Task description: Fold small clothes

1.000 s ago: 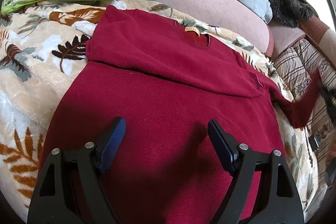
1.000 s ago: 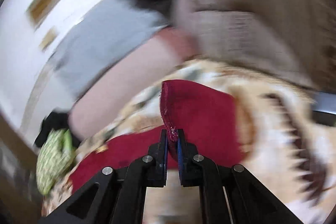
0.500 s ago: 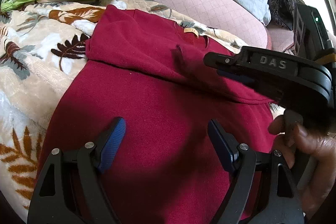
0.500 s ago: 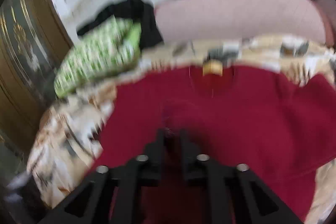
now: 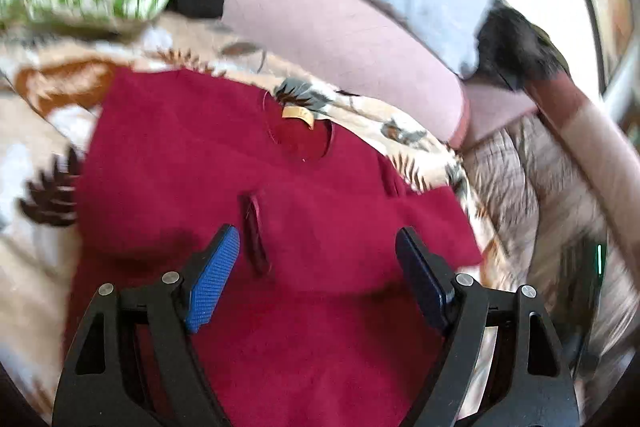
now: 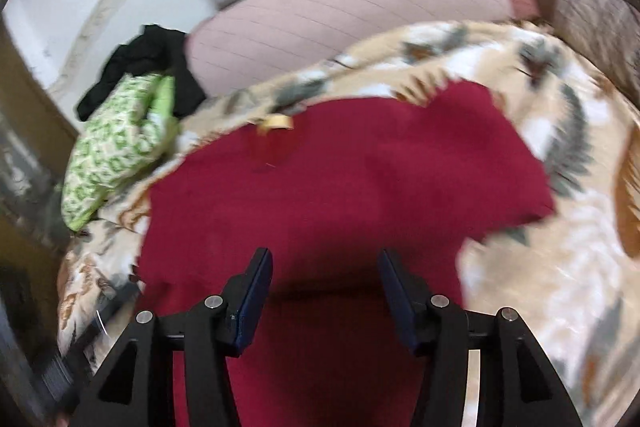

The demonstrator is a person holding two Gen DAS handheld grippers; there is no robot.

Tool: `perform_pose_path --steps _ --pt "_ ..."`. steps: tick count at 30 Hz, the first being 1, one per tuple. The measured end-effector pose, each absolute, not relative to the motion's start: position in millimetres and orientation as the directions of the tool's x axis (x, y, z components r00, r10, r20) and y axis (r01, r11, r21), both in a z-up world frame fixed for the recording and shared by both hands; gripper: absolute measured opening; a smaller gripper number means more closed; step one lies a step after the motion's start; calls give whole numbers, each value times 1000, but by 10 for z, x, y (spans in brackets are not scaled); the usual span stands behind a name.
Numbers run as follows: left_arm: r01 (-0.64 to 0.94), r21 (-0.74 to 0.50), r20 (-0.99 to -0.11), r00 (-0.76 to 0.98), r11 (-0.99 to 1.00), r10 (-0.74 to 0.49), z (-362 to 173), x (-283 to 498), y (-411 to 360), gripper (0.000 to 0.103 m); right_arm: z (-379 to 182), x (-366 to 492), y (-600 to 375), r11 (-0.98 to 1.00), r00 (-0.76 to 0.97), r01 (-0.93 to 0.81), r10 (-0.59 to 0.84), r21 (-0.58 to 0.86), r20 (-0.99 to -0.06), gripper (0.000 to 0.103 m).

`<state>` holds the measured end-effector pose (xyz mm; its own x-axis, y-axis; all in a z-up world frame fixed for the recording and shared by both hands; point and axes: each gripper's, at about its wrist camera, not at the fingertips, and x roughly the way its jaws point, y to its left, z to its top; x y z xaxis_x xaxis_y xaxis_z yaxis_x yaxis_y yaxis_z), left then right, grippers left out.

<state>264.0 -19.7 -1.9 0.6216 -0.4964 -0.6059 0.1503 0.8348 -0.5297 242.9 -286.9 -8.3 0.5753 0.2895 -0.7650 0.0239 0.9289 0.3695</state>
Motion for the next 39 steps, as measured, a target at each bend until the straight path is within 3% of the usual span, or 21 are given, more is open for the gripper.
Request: perform_pose_path --steps 4,7,9,16,17,19,20,23,27,29,33,39 --pt "-40 -667 -658 499 744 -564 -324 3060 -91 81 -114 2260 -2940 931 527 -29 324 365 -785 53" --pt "-156 -776 -611 425 611 -667 -623 3097 0 81 -147 2154 -2948 937 505 -78 331 339 -797 53" --pt "-154 -805 -575 440 572 -690 -647 3080 17 81 -190 2119 -2934 940 486 -106 334 324 -808 53" --pt "-68 -760 -612 411 646 -676 -496 3101 -266 80 -447 2059 -2837 949 399 -166 314 269 -862 53" --pt "-60 -725 -641 424 687 -639 -474 3101 -316 76 -484 2057 -2819 950 386 -175 308 259 -869 53" --pt "-57 -597 -728 457 801 -511 -436 3088 -398 56 -563 2059 -2766 954 360 -197 286 227 -888 55" --pt "-50 -516 -771 462 855 -438 -436 3079 -456 40 -576 2049 -2739 954 363 -213 277 211 -889 57" --pt "2 -368 -820 471 930 -325 -396 3036 -605 4 -604 2021 -2610 948 360 -275 258 163 -896 74" --pt "96 -357 -766 539 929 -350 -98 2924 -616 4 -670 1973 -2460 935 368 -346 208 74 -906 90" --pt "161 -391 -704 582 906 -407 140 2860 -515 4 -687 1962 -2439 935 381 -351 199 58 -903 93" --pt "171 -375 -645 657 911 -389 462 2890 -212 4 -717 1970 -2454 932 390 -359 206 57 -897 99" --pt "65 -193 -743 641 979 -189 197 3250 149 4 -744 1950 -2424 930 406 -364 202 45 -891 103"
